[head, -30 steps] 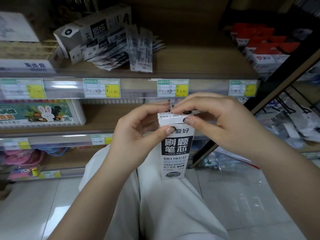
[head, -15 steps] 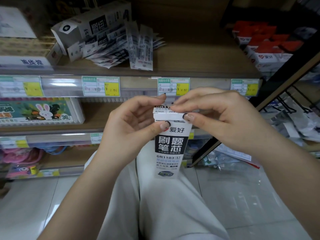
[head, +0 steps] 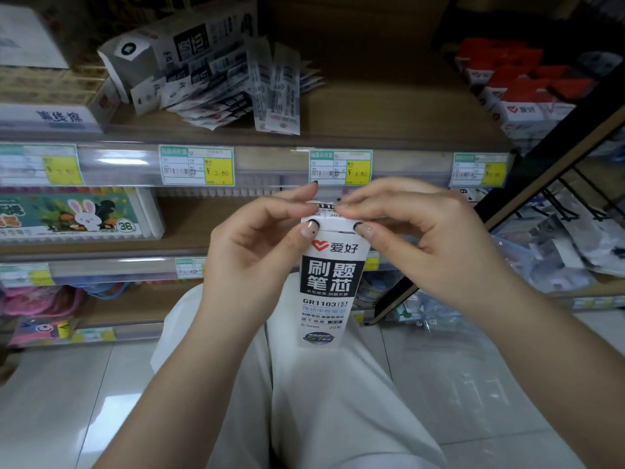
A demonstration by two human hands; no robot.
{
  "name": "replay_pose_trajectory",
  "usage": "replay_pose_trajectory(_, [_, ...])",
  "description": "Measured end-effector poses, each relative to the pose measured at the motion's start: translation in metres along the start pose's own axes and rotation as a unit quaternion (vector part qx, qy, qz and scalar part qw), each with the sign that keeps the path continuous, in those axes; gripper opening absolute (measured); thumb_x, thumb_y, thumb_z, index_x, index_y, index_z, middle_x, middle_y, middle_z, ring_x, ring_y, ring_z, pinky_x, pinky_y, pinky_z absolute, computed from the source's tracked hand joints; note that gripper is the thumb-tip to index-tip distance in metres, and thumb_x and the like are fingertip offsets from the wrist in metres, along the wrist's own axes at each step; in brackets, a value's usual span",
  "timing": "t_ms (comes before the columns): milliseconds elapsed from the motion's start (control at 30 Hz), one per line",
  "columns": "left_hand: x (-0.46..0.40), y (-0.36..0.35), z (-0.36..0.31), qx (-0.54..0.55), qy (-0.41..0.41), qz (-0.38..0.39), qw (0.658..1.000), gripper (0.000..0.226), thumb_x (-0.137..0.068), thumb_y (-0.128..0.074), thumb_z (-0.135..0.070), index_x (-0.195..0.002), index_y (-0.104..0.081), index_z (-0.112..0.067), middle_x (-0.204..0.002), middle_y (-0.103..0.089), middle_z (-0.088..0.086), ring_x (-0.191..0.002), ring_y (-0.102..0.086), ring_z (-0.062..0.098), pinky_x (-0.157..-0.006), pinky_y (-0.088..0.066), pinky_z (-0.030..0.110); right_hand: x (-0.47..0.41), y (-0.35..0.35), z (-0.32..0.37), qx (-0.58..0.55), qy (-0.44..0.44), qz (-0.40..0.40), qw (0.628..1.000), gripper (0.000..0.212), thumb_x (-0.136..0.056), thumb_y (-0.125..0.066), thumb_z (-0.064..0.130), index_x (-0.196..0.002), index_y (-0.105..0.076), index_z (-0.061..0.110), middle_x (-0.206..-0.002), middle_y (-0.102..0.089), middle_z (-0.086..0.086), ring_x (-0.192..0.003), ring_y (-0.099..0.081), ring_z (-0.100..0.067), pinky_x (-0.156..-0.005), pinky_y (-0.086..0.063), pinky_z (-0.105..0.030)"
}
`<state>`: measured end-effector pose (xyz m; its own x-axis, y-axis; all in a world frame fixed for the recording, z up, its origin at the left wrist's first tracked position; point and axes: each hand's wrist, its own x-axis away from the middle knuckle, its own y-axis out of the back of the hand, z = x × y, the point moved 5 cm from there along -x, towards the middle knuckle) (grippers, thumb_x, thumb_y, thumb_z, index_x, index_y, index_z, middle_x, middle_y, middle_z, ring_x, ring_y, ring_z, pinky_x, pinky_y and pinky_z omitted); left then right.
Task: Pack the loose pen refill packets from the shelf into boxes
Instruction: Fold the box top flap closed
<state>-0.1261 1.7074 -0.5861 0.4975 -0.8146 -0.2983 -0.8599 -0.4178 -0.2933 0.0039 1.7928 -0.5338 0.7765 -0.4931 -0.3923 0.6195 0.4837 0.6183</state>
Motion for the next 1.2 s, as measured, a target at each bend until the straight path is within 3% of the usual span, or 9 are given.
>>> replay_pose_trajectory(133, [0.004, -0.001, -0.001, -0.055, -0.034, -0.008, 0.998, 0.017, -0.080, -0.060, 0.005, -0.086, -0.068, -0.008, -0.101, -0.071, -0.006, -0.103, -0.065, 0.008, -0.081, -0.050, 0.018, 0.007, -0.004, -0.002, 0.003, 0.009, -0.010, 1.000, 0.025, -0.083, -0.061, 0.005, -0.106, -0.069, 0.009, -0.105, -0.063, 0.000, -0.096, -0.063, -0.009, -0.083, -0.053, -0.022])
replay_pose_trajectory(267, [0.004, -0.001, -0.002, -0.084, -0.048, -0.001, 0.995, 0.023, -0.082, -0.060, 0.004, -0.097, -0.064, -0.012, -0.102, -0.068, -0.008, -0.101, -0.065, 0.005, -0.082, -0.049, 0.016, 0.010, -0.005, -0.004, -0.009, 0.006, -0.013, 1.000, 0.028, -0.083, -0.061, 0.003, -0.109, -0.067, 0.010, -0.107, -0.062, 0.000, -0.099, -0.063, -0.009, -0.085, -0.053, -0.023])
replay_pose_trajectory(400, [0.004, -0.003, -0.004, -0.112, -0.058, 0.002, 0.992, 0.017, -0.083, -0.062, -0.006, -0.096, -0.063, -0.017, -0.105, -0.063, -0.002, -0.098, -0.064, 0.001, -0.079, -0.049, 0.015, 0.009, -0.006, -0.004, -0.056, -0.027, -0.021, 0.998, 0.028, -0.082, -0.059, 0.002, -0.106, -0.066, 0.015, -0.105, -0.063, 0.003, -0.098, -0.063, -0.007, -0.082, -0.054, -0.023])
replay_pose_trajectory(500, [0.005, -0.006, -0.005, -0.103, -0.065, 0.000, 0.993, 0.018, -0.082, -0.059, -0.011, -0.095, -0.064, -0.022, -0.100, -0.065, -0.007, -0.098, -0.063, 0.002, -0.079, -0.048, 0.015, 0.010, -0.006, -0.004, -0.093, -0.056, -0.044, 0.993, 0.026, -0.081, -0.059, 0.003, -0.098, -0.066, 0.020, -0.102, -0.065, 0.004, -0.097, -0.063, -0.006, -0.081, -0.050, -0.017])
replay_pose_trajectory(633, [0.007, -0.008, -0.006, -0.069, -0.069, -0.009, 0.995, 0.022, -0.081, -0.061, -0.011, -0.083, -0.069, -0.032, -0.099, -0.068, -0.009, -0.097, -0.065, 0.006, -0.079, -0.049, 0.017, 0.011, -0.004, -0.003, -0.122, -0.076, -0.057, 0.988, 0.027, -0.080, -0.059, 0.004, -0.093, -0.066, 0.026, -0.100, -0.066, 0.000, -0.098, -0.063, -0.010, -0.083, -0.050, -0.020])
replay_pose_trajectory(1033, [0.013, -0.009, -0.011, -0.030, -0.061, -0.057, 0.996, 0.016, -0.078, -0.063, -0.007, -0.080, -0.074, -0.019, -0.100, -0.070, -0.003, -0.099, -0.066, 0.013, -0.077, -0.051, 0.018, 0.013, -0.001, 0.002, -0.119, -0.059, -0.066, 0.989, 0.031, -0.082, -0.060, 0.001, -0.110, -0.062, 0.012, -0.107, -0.066, 0.004, -0.099, -0.064, -0.006, -0.083, -0.049, -0.017])
replay_pose_trajectory(1200, [0.013, -0.011, -0.011, -0.106, -0.099, -0.053, 0.988, 0.020, -0.083, -0.060, -0.006, -0.101, -0.063, -0.013, -0.105, -0.064, 0.006, -0.100, -0.065, 0.010, -0.081, -0.049, 0.017, 0.015, -0.004, 0.001, -0.109, -0.057, -0.071, 0.990, 0.030, -0.084, -0.058, 0.000, -0.110, -0.062, 0.015, -0.108, -0.065, 0.003, -0.101, -0.062, -0.005, -0.084, -0.049, -0.015])
